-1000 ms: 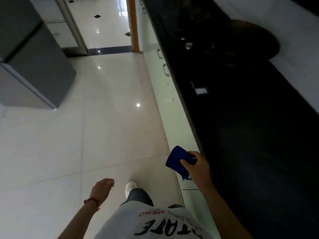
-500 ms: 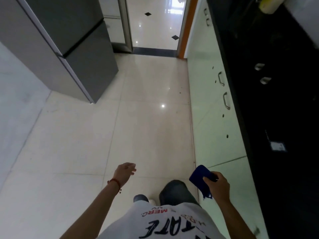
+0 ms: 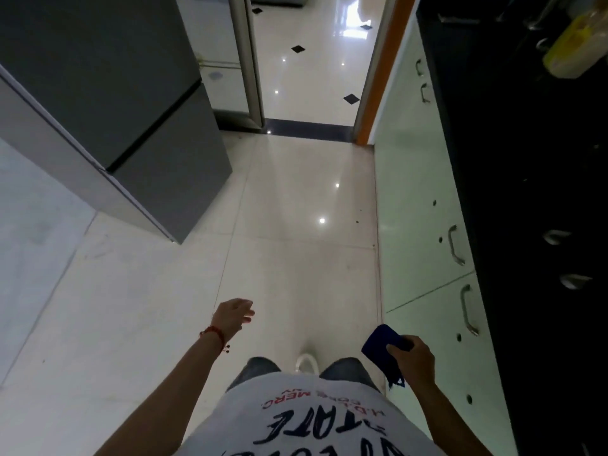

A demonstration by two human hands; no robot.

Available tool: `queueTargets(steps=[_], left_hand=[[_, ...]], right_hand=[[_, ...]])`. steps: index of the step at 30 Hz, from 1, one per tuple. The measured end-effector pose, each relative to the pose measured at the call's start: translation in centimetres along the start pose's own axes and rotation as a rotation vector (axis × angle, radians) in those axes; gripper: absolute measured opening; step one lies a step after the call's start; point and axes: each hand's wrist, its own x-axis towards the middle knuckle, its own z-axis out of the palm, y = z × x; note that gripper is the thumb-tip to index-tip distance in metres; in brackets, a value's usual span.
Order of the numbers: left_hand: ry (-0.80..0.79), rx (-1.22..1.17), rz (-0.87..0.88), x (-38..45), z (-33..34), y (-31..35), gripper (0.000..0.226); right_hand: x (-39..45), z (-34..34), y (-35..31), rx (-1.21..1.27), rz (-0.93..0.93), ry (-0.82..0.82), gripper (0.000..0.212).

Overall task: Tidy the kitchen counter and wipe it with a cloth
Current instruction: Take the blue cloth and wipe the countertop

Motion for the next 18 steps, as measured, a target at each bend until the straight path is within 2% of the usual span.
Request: queueTargets(steps=[4,9,13,18], left_hand=[[0.059,-0.063,-0.120,3.5,-1.8,1.2,0.016],[0.109,-0.058,-0.244,10.5,-4.4,4.2,0.018],[0.085,-0.040,-0.267,16.5,-5.9,9.5,0.013],[-0.002,0.063,-0.226,23.7,-6.2,19.8,0.015]], right_hand=[[5.6,1.0,-7.8,-0.040,-0.051,-0.049,0.039],[12.6,3.1,-16.7,-0.011,-0.073,-0.060,0.037],[17.6,4.3,-22.7,0.028,-0.027,-0.049,0.037],[22.9,4.4,-29.0,0.073,0.049,0.025,0.034]])
